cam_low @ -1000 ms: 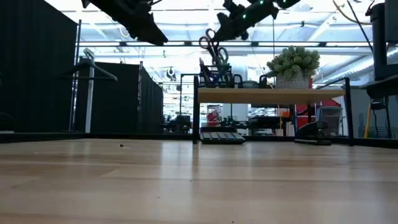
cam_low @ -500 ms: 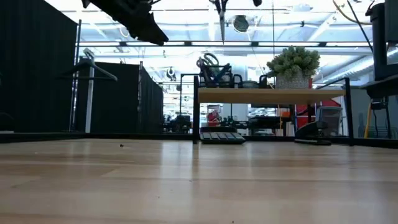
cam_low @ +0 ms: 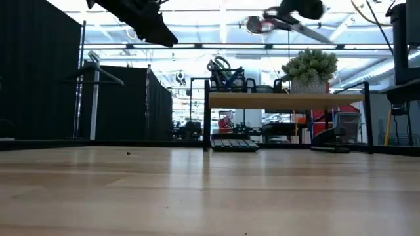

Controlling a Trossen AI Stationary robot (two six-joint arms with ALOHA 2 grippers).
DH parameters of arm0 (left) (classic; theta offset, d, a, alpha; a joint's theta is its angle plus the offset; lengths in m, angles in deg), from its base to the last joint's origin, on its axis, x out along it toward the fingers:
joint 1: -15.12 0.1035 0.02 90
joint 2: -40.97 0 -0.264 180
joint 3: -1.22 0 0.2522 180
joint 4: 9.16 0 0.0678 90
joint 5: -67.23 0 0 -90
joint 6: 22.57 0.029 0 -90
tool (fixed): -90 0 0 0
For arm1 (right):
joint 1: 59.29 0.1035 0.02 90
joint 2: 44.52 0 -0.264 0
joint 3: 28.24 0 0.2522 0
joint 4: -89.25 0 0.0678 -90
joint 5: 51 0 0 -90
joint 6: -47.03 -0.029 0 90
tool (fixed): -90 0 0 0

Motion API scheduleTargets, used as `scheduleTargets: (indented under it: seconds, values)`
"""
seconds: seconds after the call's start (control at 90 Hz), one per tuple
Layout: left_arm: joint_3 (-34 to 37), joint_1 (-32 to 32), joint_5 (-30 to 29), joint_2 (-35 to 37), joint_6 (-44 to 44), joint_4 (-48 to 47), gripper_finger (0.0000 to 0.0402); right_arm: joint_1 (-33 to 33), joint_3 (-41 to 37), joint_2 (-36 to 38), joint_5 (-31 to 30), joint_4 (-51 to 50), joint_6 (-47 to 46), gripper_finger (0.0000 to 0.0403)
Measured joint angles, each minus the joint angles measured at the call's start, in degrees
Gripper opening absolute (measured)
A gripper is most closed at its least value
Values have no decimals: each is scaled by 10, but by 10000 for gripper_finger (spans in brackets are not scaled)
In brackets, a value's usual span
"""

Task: Pick and place office supplies into organizer
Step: Remove the black scissors from the desk organizer on the shelf

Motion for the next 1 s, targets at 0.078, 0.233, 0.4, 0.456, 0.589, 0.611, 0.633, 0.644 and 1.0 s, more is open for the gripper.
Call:
scheduleTargets:
  seconds: [0.078,0.233,0.4,0.456,0.589,0.611,0.633,0.644,1.0]
  values:
    - [0,0,0,0,0,0,309,30,-22,-6,-16,-27,-45,15]
    - [0,0,0,0,0,1,309,89,-112,-9,-40,-30,-158,15]
    - [0,0,0,-1,0,4,309,153,-235,-16,-32,-25,-320,15]
    - [0,0,0,-4,-1,13,309,173,-275,-20,-23,-22,-366,15]
    - [0,0,0,-15,-3,15,309,218,-348,-20,-6,6,-459,15]
    - [0,0,0,-18,-3,15,309,224,-356,-20,-4,10,-472,15]
    - [0,0,0,-21,-3,14,309,229,-363,-20,-3,12,-483,15]
    - [0,0,0,-22,-3,14,309,232,-366,-20,-2,13,-489,15]
    - [0,0,0,-53,-2,17,309,279,-411,-19,27,-13,-622,15]
